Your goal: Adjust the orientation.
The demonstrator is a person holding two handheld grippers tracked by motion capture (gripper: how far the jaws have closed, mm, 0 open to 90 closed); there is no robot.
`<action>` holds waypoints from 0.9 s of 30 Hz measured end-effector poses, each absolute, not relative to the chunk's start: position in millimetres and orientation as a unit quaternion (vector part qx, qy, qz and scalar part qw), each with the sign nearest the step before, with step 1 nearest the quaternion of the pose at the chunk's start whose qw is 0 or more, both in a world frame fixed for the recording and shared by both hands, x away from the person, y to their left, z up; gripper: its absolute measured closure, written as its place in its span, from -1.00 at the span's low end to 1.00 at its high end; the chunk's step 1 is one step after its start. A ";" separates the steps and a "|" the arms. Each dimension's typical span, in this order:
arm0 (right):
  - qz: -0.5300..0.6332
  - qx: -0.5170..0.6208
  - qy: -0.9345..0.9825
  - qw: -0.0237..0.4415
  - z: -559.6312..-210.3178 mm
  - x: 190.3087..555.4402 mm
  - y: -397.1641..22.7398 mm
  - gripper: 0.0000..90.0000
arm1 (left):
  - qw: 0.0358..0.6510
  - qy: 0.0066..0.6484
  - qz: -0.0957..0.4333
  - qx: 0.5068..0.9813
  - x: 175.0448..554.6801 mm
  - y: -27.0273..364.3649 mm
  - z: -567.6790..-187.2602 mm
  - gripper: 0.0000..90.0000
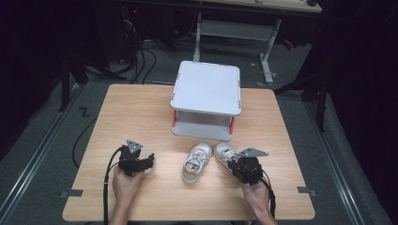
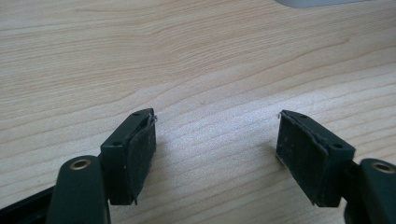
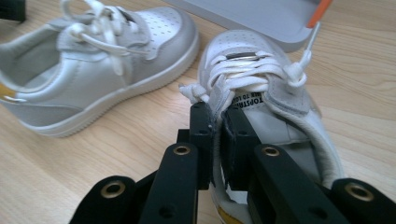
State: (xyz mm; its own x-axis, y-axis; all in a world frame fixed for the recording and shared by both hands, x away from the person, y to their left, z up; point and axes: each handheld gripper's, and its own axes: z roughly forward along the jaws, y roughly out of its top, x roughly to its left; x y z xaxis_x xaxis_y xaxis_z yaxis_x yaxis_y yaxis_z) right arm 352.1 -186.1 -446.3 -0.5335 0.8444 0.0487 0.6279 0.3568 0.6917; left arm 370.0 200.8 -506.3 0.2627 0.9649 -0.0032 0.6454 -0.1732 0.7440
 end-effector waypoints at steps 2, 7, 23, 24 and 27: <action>0.340 0.450 0.812 0.148 -445.4 351.0 -180.8 0.85 | 0.324 0.555 0.246 0.725 370.0 200.8 -506.3 -0.36; 0.343 0.442 0.817 0.137 -445.6 348.2 -174.8 0.83 | 0.324 0.555 0.246 0.725 370.1 200.8 -506.2 -0.36; 0.387 0.422 0.817 0.065 -454.7 344.4 -175.6 0.29 | 0.324 0.555 0.247 0.725 370.1 200.6 -506.4 -0.36; 0.392 0.421 0.816 0.063 -453.8 343.6 -176.9 0.24 | 0.324 0.555 0.247 0.725 370.1 200.6 -506.4 -0.36; 0.405 0.415 0.813 0.055 -452.9 342.4 -180.0 0.16 | 0.324 0.555 0.247 0.725 370.1 200.5 -506.4 -0.36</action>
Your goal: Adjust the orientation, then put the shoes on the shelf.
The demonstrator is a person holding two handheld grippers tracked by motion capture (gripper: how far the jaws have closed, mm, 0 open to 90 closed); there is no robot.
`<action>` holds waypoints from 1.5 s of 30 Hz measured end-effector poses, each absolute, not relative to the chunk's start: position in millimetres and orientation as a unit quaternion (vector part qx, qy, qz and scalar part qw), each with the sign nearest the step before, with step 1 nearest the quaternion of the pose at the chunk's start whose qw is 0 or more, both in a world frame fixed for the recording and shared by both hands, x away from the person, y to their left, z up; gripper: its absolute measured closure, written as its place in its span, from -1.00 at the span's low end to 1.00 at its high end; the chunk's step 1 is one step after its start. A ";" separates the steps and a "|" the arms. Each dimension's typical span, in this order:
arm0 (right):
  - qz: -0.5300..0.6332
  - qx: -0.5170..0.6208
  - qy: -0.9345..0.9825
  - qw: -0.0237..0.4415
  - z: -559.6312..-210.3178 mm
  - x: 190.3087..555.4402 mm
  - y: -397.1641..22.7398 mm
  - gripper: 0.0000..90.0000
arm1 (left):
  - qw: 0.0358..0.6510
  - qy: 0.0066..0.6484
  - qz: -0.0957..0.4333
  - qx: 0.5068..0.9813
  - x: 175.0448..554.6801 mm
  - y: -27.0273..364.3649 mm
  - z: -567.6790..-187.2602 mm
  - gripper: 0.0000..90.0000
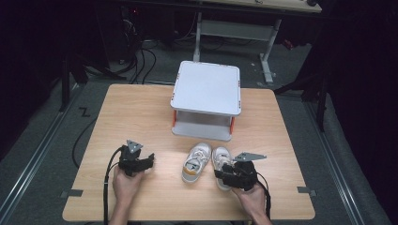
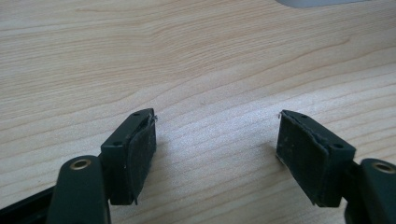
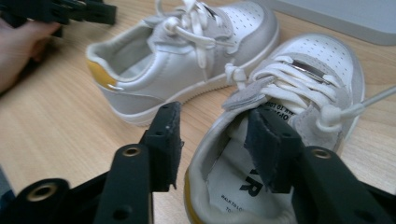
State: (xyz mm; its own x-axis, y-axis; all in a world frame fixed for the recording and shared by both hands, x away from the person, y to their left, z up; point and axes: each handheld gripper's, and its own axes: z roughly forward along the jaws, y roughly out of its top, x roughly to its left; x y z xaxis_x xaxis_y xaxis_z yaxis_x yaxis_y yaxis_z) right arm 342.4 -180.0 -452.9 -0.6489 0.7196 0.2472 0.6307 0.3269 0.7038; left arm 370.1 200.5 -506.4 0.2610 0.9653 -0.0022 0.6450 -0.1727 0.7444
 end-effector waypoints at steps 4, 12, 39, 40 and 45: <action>0.429 0.403 0.807 0.054 -447.2 336.6 -186.1 0.07 | 0.323 0.557 0.247 0.724 370.1 200.4 -506.3 -0.36; 0.477 0.414 0.766 0.116 -437.8 342.1 -223.4 0.10 | 0.328 0.557 0.243 0.723 370.5 201.4 -506.2 -0.39; 0.320 0.537 0.741 0.244 -501.0 402.0 -297.9 -0.12 | 0.414 0.471 0.165 0.761 328.3 118.0 -444.2 -0.39; 0.320 0.537 0.741 0.244 -501.0 402.0 -297.9 -0.12 | 0.414 0.471 0.165 0.761 328.3 118.0 -444.2 -0.38; 0.321 0.538 0.741 0.243 -501.0 402.0 -298.0 -0.12 | 0.405 0.442 0.148 0.786 323.1 84.7 -433.3 -0.31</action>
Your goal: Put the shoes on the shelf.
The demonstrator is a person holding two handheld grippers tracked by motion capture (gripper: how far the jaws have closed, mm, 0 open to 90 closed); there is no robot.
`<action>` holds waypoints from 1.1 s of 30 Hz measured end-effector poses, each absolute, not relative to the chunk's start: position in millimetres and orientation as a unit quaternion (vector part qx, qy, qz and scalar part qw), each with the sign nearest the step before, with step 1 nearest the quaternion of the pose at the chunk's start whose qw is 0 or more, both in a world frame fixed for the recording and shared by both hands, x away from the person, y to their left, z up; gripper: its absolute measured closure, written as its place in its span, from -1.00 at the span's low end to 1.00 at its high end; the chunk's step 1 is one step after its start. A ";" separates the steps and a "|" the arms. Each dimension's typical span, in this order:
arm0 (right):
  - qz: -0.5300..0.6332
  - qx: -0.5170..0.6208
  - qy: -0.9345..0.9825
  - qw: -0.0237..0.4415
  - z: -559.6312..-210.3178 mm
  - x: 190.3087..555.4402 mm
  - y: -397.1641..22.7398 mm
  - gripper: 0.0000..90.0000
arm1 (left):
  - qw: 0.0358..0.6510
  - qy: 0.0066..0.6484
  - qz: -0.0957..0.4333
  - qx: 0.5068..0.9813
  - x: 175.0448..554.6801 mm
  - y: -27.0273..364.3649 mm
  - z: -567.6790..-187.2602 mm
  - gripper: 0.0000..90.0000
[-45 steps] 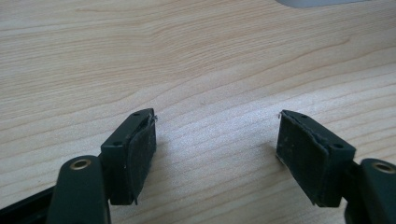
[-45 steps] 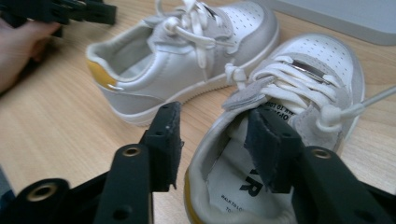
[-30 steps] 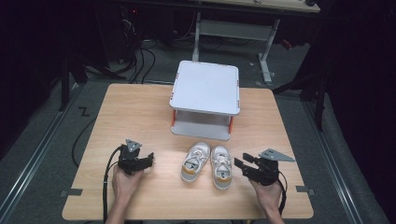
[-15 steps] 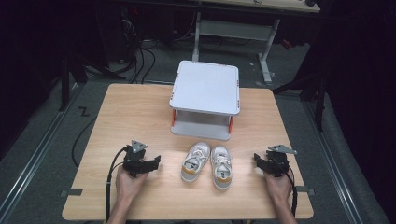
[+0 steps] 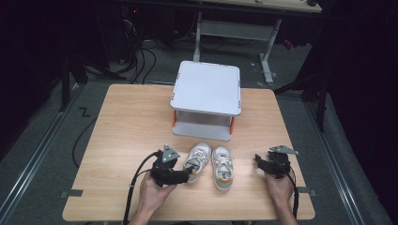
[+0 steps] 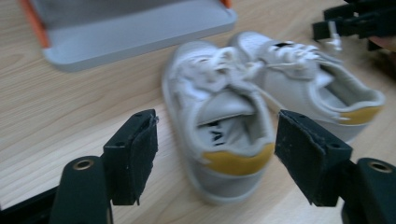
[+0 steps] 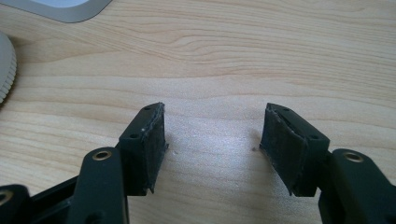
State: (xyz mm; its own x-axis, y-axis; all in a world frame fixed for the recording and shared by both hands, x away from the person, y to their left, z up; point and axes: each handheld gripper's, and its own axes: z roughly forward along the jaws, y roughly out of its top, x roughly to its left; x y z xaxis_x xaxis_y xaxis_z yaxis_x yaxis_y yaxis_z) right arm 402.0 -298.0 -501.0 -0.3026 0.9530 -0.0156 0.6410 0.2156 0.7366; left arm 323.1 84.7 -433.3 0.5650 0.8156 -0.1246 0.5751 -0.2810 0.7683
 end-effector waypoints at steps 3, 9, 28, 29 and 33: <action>0.321 0.538 0.740 0.243 -501.0 402.0 -298.0 -0.12 | 0.399 0.427 0.137 0.800 322.4 65.5 -430.9 -0.27; 0.321 0.538 0.740 0.243 -501.0 402.0 -298.1 -0.12 | 0.378 0.424 0.123 0.814 323.7 43.7 -438.3 -0.26; 0.320 0.537 0.741 0.244 -501.0 402.0 -297.9 -0.12 | 0.369 0.467 0.081 0.799 337.1 12.5 -448.1 -0.42; 0.320 0.537 0.741 0.244 -501.0 402.0 -297.9 -0.12 | 0.372 0.472 0.076 0.796 337.6 11.8 -448.0 -0.42; 0.320 0.537 0.741 0.245 -501.0 402.0 -297.8 -0.12 | 0.375 0.484 0.063 0.788 341.5 7.0 -446.7 -0.42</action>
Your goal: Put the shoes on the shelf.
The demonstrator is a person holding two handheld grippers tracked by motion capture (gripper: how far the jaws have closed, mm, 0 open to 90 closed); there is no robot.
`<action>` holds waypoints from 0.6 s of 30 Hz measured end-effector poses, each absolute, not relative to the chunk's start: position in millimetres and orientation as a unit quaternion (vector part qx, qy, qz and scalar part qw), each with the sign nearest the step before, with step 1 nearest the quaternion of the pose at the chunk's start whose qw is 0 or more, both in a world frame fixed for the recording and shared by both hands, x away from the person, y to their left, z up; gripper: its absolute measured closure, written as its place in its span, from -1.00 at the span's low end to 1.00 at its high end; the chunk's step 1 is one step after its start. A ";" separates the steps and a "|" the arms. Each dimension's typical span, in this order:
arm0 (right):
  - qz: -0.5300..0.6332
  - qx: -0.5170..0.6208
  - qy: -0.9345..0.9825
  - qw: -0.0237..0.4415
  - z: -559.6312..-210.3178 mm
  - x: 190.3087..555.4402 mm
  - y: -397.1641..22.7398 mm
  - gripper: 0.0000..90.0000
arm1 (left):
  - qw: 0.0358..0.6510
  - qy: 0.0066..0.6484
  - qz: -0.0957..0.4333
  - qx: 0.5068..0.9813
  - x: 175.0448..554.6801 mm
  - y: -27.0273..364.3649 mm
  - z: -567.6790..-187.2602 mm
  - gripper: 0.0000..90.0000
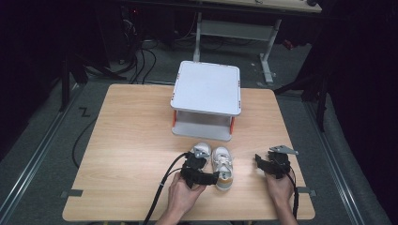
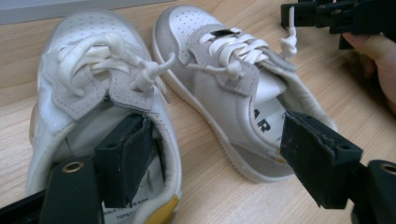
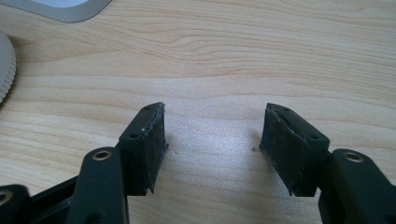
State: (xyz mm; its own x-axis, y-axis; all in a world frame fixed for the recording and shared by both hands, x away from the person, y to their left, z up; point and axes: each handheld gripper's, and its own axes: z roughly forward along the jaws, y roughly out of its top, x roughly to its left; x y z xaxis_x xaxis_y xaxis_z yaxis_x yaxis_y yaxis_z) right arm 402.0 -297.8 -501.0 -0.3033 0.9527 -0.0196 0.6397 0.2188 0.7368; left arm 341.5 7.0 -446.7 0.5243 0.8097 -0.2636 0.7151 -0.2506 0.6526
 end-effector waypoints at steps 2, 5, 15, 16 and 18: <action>0.320 0.537 0.741 0.245 -501.1 402.0 -297.8 -0.12 | 0.370 0.484 0.069 0.790 343.2 1.5 -446.5 -0.36; 0.320 0.537 0.741 0.245 -501.1 402.0 -297.8 -0.12 | 0.362 0.485 0.085 0.792 345.0 -7.3 -447.1 -0.31; 0.319 0.537 0.741 0.245 -501.0 402.0 -297.7 -0.12 | 0.346 0.482 0.104 0.798 349.9 -14.6 -454.5 -0.02; 0.319 0.537 0.741 0.245 -501.0 402.0 -297.7 -0.12 | 0.343 0.483 0.105 0.799 349.9 -15.2 -454.2 -0.01; 0.319 0.537 0.741 0.245 -501.1 402.0 -297.7 -0.12 | 0.342 0.479 0.105 0.802 350.1 -14.7 -454.4 0.12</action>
State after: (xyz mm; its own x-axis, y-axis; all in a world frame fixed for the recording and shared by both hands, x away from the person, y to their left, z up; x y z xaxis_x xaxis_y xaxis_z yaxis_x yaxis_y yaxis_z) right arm 402.0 -297.7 -501.1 -0.3029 0.9528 -0.0200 0.6398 0.2189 0.7367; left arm 350.1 -14.7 -454.4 0.5192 0.8396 -0.1599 0.6963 -0.3071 0.6487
